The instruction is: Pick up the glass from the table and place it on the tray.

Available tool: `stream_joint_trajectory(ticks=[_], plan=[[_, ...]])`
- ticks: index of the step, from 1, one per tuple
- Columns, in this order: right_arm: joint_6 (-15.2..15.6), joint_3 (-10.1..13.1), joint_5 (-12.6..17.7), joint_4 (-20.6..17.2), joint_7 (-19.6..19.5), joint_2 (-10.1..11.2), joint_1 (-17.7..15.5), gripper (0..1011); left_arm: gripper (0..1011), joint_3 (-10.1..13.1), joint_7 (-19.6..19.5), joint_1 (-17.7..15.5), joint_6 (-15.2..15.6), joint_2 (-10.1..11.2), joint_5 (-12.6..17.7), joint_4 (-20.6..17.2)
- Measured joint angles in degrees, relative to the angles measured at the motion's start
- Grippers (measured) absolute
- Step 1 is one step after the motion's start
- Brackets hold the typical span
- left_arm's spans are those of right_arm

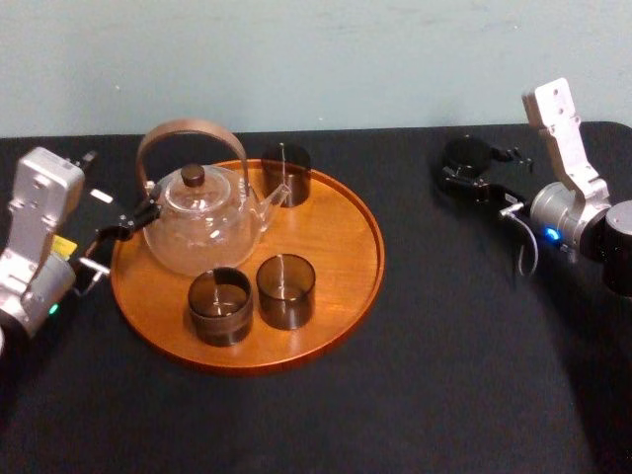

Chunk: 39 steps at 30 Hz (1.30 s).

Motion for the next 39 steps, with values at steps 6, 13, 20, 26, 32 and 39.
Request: stream_joint_trajectory(ticks=[6, 13, 20, 26, 32, 39], plan=[[0.0, -0.1, -0.2, 0.1, -0.1, -0.1, 0.0, 1002, 1010, 0.0, 0.0, 0.0, 0.0, 0.0, 0.0, 0.0], [0.0, -0.1, -0.2, 0.1, -0.2, -0.1, 0.0, 1002, 1010, 0.0, 0.0, 0.0, 0.0, 0.0, 0.0, 0.0], [0.0, 0.0, -0.2, 0.1, -0.2, -0.1, 0.0, 1002, 1010, 0.0, 0.0, 0.0, 0.0, 0.0, 0.0, 0.0], [0.0, 0.0, -0.2, 0.0, -0.2, -0.1, 0.0, 1002, 1009, 0.0, 0.0, 0.0, 0.0, 0.0, 0.0, 0.0], [0.1, 0.0, -0.2, 0.0, -0.2, 0.0, 0.0, 1002, 1010, 0.0, 0.0, 0.0, 0.0, 0.0, 0.0, 0.0], [0.1, 0.0, -0.1, 0.0, -0.2, 0.0, 0.0, 948, 1010, 0.0, 0.0, 0.0, 0.0, 0.0, 0.0, 0.0]])
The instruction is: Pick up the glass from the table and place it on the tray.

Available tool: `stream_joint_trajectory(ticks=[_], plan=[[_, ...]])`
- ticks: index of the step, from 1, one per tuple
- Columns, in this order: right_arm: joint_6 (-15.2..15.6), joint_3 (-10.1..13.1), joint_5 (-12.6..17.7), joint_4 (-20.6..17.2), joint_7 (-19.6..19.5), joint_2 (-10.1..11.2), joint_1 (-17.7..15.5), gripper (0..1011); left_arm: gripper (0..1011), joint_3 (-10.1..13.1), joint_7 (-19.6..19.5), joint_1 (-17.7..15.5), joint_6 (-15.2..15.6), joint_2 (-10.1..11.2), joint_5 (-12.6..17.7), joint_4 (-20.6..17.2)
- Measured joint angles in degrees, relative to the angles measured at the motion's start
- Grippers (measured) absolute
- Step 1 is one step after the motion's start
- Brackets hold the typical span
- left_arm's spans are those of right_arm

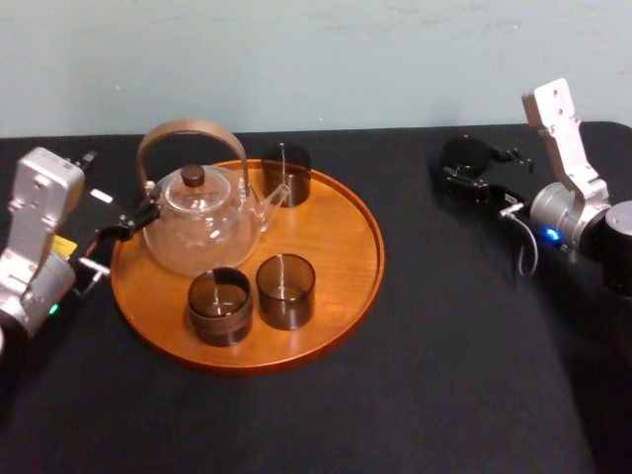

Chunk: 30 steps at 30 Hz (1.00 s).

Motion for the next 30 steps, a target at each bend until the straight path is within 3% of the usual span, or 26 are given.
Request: stream_joint_trajectory(ticks=[6, 24, 30], plan=[[0.0, 0.0, 0.0, 0.0, 0.0, 0.0, 0.0, 824, 1010, 0.0, 0.0, 0.0, 0.0, 0.0, 0.0, 0.0], [-0.4, 0.1, 0.2, 0.3, 0.6, 0.0, 0.0, 704, 1009, 0.0, 0.0, 0.0, 0.0, 0.0, 0.0, 0.0], [-0.2, 0.1, 0.3, -0.1, 0.9, 0.1, -0.2, 533, 1010, 0.0, 0.0, 0.0, 0.0, 0.0, 0.0, 0.0]])
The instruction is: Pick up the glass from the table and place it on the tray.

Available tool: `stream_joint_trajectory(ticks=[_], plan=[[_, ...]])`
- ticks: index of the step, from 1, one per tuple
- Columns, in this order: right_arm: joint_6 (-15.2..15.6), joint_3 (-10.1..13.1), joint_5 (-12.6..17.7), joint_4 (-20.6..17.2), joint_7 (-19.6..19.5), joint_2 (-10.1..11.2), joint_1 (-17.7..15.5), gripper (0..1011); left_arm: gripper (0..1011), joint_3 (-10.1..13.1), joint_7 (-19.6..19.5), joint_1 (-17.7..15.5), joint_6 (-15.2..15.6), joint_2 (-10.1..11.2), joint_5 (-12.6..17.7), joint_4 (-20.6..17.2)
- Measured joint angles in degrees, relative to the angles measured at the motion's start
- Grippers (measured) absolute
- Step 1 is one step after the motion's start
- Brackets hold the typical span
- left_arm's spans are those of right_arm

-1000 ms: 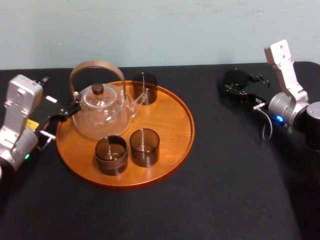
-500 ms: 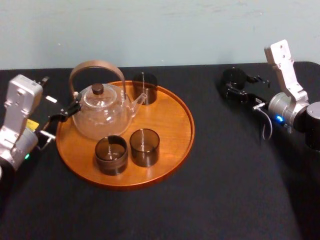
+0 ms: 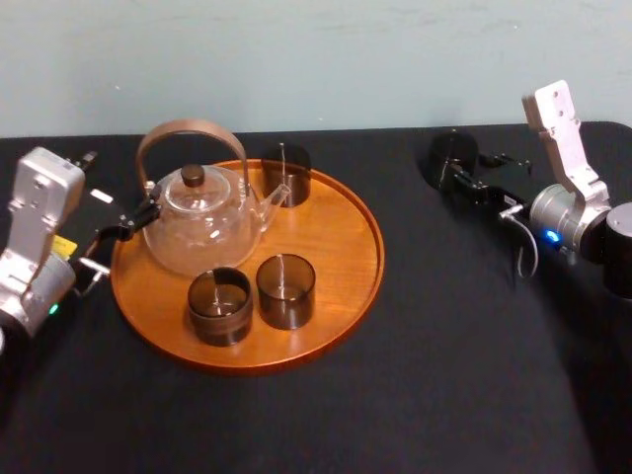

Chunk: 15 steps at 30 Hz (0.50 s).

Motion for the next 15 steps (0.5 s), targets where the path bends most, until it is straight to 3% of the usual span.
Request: stream_joint_trajectory(ticks=[4, 6, 15], plan=[[0.1, 0.0, 0.0, -0.1, 0.0, 0.0, 0.0, 390, 1009, 0.0, 0.0, 0.0, 0.0, 0.0, 0.0, 0.0], [0.0, 0.0, 0.0, 0.0, 0.0, 0.0, 0.0, 364, 1010, 0.0, 0.0, 0.0, 0.0, 0.0, 0.0, 0.0], [0.0, 0.0, 0.0, 0.0, 0.1, 0.0, 0.0, 690, 1009, 0.0, 0.0, 0.0, 0.0, 0.0, 0.0, 0.0]])
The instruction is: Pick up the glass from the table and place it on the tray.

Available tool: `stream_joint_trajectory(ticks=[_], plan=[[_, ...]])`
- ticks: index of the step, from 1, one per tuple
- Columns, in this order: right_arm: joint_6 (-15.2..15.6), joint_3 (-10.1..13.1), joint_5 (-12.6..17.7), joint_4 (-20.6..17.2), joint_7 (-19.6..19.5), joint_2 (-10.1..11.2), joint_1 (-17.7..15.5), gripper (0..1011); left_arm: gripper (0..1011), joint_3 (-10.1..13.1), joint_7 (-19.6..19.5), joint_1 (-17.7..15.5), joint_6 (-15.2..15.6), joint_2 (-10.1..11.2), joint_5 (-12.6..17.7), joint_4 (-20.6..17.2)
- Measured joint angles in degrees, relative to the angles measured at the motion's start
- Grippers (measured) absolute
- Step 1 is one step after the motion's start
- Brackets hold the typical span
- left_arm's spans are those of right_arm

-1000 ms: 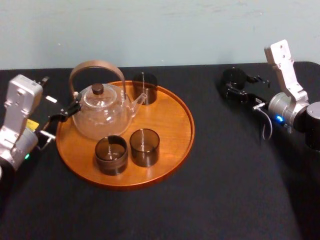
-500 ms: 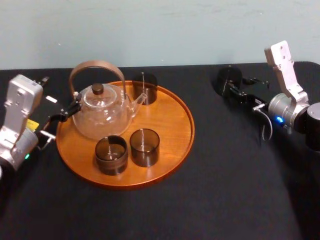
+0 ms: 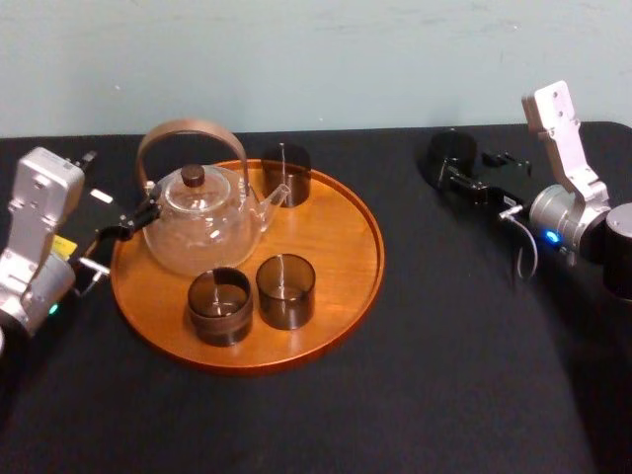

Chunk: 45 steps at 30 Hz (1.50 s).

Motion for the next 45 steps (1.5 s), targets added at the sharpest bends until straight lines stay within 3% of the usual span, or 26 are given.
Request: stream_joint_trajectory(ticks=[12, 24, 30, 31, 45], plan=[[0.2, 0.4, 0.7, -0.5, 0.3, 0.3, -0.4, 1007, 1010, 0.0, 0.0, 0.0, 0.0, 0.0, 0.0, 0.0], [-0.6, -0.1, 0.5, 2.4, 0.5, -0.4, 1.8, 1010, 1009, 0.0, 0.0, 0.0, 0.0, 0.0, 0.0, 0.0], [-1.7, -0.5, 0.0, 6.7, 0.6, -1.5, 4.6, 1009, 1009, 0.0, 0.0, 0.0, 0.0, 0.0, 0.0, 0.0], [-2.5, -0.8, -0.5, 10.6, 0.9, -2.5, 7.0, 1009, 1010, 0.0, 0.0, 0.0, 0.0, 0.0, 0.0, 0.0], [-7.4, -1.3, -2.0, 23.8, 2.3, -5.9, 14.5, 1009, 1010, 0.0, 0.0, 0.0, 0.0, 0.0, 0.0, 0.0]])
